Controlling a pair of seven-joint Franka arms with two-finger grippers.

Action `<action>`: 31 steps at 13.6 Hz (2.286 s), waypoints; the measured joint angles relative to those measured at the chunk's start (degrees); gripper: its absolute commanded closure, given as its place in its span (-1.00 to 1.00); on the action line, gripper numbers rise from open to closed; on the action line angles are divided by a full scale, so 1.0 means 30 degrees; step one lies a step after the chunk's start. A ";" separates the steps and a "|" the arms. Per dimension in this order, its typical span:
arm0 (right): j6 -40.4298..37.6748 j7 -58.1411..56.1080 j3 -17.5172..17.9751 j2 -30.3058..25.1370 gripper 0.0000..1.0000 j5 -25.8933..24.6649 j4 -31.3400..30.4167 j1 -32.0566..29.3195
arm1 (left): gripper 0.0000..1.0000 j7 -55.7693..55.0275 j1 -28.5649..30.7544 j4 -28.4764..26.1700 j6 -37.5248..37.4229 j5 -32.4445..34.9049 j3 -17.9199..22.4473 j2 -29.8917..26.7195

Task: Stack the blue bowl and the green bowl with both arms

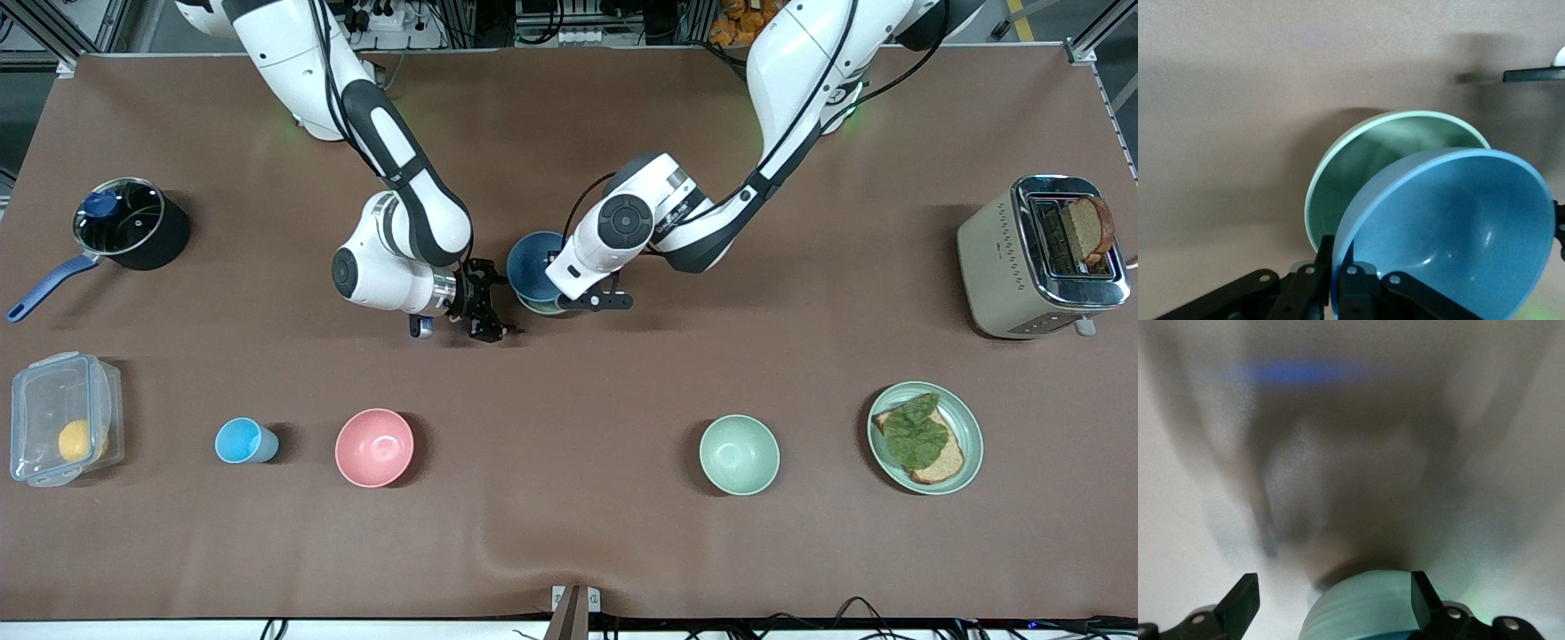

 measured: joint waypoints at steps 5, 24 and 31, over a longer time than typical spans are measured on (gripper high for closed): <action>0.0000 -0.0020 0.0000 0.0006 -1.00 0.0006 0.0000 0.0000 | -1.00 -0.0032 -0.0051 0.0279 0.0000 0.0712 0.0029 0.0304; -0.6853 -0.5764 -0.0375 -0.1201 -1.00 -0.5261 -0.0169 -0.4719 | -1.00 0.1829 0.4643 0.1358 -0.6471 0.1040 0.0290 -0.6434; -1.1467 -0.7565 -0.0364 -0.4774 -1.00 -1.2242 -0.0044 -0.8165 | -1.00 0.4895 0.6506 0.4593 -1.0562 0.1043 0.0696 -0.7545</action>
